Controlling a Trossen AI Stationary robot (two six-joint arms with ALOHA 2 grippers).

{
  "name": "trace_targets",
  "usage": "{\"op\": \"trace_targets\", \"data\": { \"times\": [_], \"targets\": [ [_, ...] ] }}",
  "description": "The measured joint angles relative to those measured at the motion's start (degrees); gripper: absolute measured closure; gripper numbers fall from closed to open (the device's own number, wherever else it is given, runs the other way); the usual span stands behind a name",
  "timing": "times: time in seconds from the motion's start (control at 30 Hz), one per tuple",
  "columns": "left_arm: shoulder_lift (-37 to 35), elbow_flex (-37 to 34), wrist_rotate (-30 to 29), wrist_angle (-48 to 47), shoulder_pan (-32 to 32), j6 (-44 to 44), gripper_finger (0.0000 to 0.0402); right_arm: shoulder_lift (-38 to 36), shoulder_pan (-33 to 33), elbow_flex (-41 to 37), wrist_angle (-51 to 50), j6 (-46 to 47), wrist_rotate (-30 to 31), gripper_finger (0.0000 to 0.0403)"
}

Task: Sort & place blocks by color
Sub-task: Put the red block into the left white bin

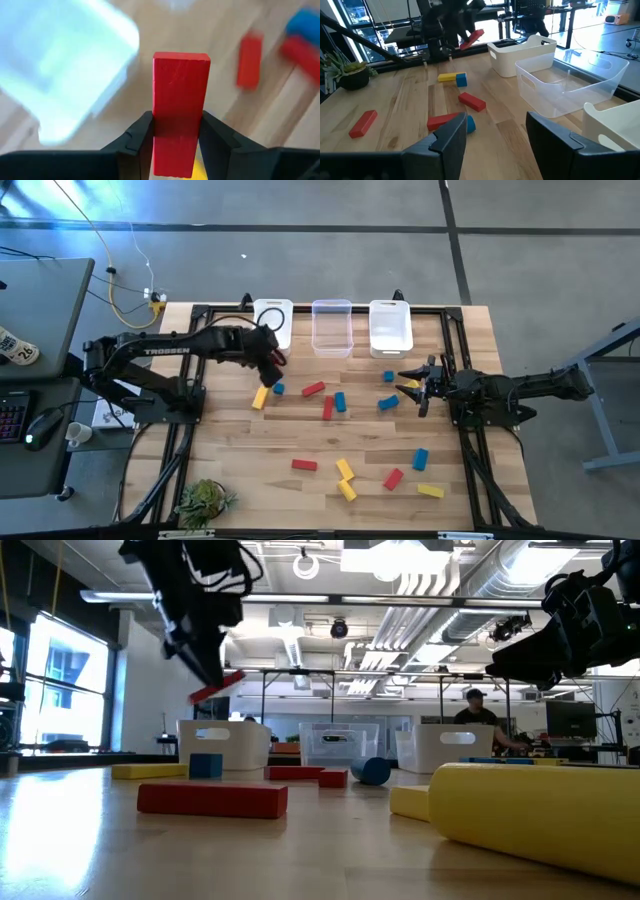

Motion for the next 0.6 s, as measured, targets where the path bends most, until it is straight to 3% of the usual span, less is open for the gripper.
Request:
{"op": "trace_targets", "data": {
  "times": [0.23, 0.6],
  "targets": [
    [0.0, 0.8, -2.6, 14.9, 4.1, 3.5, 0.0294, 0.0, 0.0, 0.0, 0.0, 0.0, 0.0, 0.0210],
    [0.0, 0.8, -8.5, 19.1, 15.4, 7.0, 0.0292, 0.0, 0.0, 0.0, 0.0, 0.0, 0.0, 0.0210]
  ]
}}
